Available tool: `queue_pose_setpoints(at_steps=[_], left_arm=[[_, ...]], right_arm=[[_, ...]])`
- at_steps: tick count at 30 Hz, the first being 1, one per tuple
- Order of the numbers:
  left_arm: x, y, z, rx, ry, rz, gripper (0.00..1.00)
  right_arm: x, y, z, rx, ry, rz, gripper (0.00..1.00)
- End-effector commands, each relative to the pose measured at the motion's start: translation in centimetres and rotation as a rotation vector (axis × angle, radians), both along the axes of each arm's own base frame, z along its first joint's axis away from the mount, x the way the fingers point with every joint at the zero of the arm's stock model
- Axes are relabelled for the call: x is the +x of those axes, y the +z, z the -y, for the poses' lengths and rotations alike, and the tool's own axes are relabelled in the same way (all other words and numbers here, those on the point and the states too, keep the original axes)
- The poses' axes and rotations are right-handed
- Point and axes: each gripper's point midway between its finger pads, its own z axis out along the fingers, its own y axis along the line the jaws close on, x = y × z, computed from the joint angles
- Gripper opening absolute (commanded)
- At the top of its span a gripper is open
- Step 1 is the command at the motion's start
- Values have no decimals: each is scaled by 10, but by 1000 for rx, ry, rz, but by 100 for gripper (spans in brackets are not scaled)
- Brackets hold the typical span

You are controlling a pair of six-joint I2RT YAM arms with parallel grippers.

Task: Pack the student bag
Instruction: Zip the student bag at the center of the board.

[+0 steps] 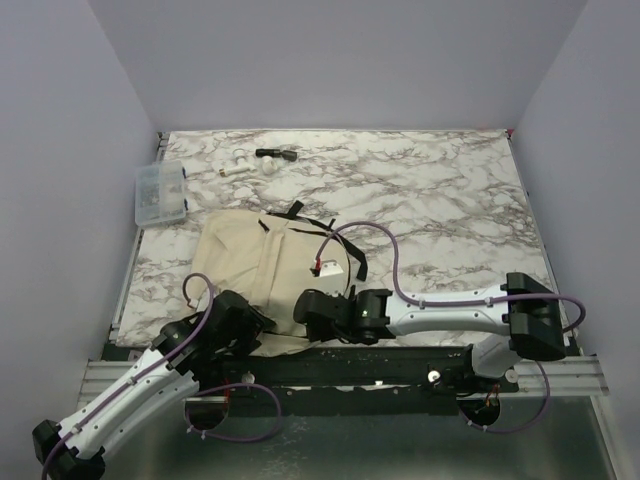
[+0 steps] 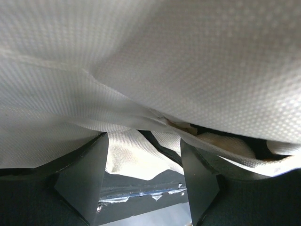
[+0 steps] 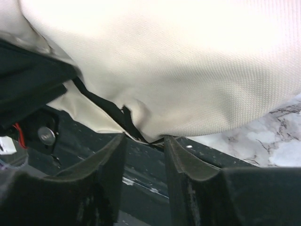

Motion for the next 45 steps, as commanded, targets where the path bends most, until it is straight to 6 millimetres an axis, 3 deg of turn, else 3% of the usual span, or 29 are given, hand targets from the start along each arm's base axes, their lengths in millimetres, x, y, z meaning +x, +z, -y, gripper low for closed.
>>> queue_pose_setpoints(at_steps=[1,9,16,19,24,31,45], left_arm=[[3,9,5,16,-60,25,65],[5,13,8,9,-73,41,65],[7,14,9,2,-78,52,65],[7,13,11,-1,-81,48,65],[4,11,12,-3,-94,38,65],[4,10,13,-8,-94,38,65],[6,10,12,2,-84,32,65]], right_arm=[[4,12,-15,1,-15,62,40],[3,6,-16,-67,-22,79,40],[-33,23,-26,-59,119,96,44],[-36,28,-32,-53,119,80,44],[-19,27,-33,-82,97,163,44],[2,12,-36,-256,119,279,45],[22,-22,-12,-493,61,380,30]])
